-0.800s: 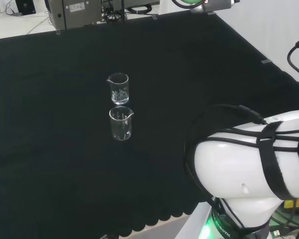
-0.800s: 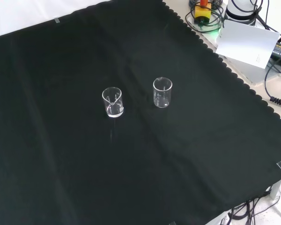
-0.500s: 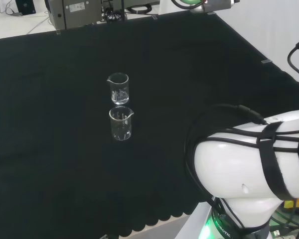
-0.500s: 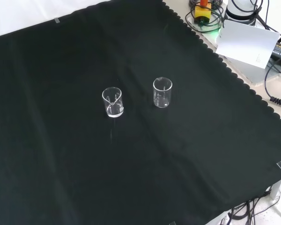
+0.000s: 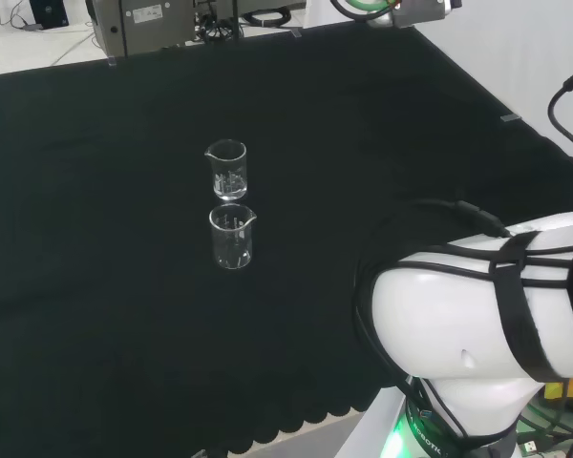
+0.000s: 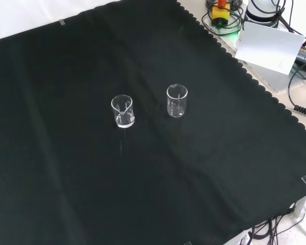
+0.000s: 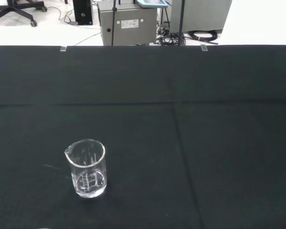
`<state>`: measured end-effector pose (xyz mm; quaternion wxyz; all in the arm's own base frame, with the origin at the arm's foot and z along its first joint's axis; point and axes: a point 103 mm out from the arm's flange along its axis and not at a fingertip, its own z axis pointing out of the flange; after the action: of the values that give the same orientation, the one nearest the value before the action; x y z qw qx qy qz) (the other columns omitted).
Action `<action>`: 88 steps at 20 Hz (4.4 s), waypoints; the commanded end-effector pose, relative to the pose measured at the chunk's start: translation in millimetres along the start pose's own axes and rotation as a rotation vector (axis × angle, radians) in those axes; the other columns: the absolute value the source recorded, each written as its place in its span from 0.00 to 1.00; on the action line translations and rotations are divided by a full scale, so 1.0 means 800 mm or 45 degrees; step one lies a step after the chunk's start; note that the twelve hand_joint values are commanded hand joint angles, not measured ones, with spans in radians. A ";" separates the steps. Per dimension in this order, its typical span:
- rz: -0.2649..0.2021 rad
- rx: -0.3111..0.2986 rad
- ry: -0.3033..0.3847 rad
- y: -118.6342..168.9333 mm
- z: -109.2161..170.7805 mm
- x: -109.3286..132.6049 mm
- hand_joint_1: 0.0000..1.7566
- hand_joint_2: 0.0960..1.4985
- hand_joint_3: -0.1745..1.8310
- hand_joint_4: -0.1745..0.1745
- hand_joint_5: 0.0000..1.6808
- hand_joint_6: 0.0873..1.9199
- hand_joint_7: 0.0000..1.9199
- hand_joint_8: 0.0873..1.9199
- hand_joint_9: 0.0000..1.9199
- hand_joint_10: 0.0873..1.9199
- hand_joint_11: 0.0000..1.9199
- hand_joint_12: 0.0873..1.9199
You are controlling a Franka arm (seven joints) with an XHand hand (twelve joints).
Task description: Pick up the beaker on the right.
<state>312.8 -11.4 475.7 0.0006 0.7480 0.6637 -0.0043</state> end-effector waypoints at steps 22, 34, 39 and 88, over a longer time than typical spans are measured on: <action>-0.072 0.151 0.260 0.205 0.230 -0.030 0.45 0.45 0.38 0.43 0.28 0.00 0.11 0.31 0.23 0.32 0.09 0.71; -0.166 0.263 0.412 0.243 0.339 0.004 0.45 0.38 0.40 0.42 0.21 0.00 0.07 0.30 0.18 0.32 0.06 0.72; -0.196 0.311 0.451 0.246 0.366 0.010 0.44 0.36 0.40 0.41 0.21 0.00 0.08 0.31 0.19 0.32 0.06 0.72; -0.392 0.261 0.916 0.266 0.517 0.074 0.49 0.30 0.38 0.37 0.19 0.00 0.07 0.32 0.16 0.31 0.03 0.72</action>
<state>528.8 15.0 62.4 -0.3125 0.5934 0.7201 0.1783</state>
